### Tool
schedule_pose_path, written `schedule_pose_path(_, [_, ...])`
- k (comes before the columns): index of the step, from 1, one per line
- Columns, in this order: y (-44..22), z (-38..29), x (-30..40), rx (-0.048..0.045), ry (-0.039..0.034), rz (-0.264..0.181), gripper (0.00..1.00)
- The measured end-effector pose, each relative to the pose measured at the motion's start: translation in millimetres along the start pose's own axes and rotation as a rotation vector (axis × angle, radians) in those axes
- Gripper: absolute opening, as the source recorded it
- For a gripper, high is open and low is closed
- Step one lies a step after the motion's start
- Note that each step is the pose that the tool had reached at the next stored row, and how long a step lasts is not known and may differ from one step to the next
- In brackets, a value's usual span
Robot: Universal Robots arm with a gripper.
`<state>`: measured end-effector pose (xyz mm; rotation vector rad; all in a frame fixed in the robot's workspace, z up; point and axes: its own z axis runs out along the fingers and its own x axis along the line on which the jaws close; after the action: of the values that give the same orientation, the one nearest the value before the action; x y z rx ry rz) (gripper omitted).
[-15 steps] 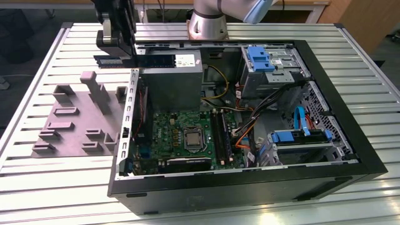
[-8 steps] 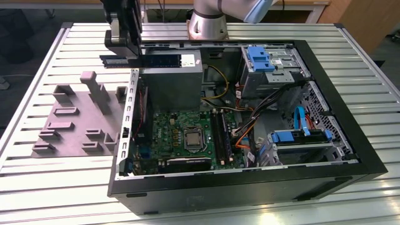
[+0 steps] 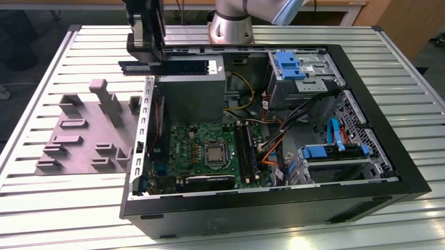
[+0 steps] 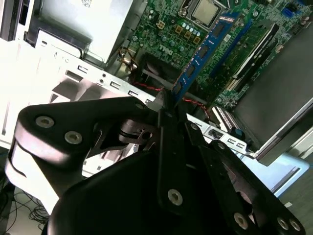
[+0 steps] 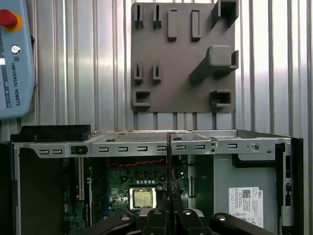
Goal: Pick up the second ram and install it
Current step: 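Pick up the second ram and move it above second insertion slot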
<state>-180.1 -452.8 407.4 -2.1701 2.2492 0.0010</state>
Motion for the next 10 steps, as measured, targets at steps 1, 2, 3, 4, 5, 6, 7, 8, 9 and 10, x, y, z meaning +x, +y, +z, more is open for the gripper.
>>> schedule_pose_path(1, [-1.5,0.0,-0.1,0.0000,0.0000,0.000,0.14])
schedule_pose_path(2, [-3.0,0.0,-0.1,0.0000,0.0000,0.000,0.14])
schedule_pose_path(3, [-4.5,0.1,-0.2,0.0000,0.0000,0.000,0.14])
schedule_pose_path(4, [-6.1,0.1,-0.2,0.0000,0.0000,0.000,0.14])
schedule_pose_path(5, [-7.6,0.1,-0.3,0.0000,0.0000,0.000,0.14])
schedule_pose_path(6, [-9.1,0.1,-0.3,0.0000,0.0000,0.000,0.14])
schedule_pose_path(7, [-10.7,0.1,-0.4,0.0000,0.0000,0.000,0.14])
schedule_pose_path(8, [-12.3,0.1,-0.4,0.0000,0.0000,0.000,0.14])
schedule_pose_path(9, [-14.0,0.2,-0.5,0.0000,0.0000,0.000,0.14])
schedule_pose_path(10, [-15.7,0.2,-0.6,0.0000,0.0000,0.000,0.14])
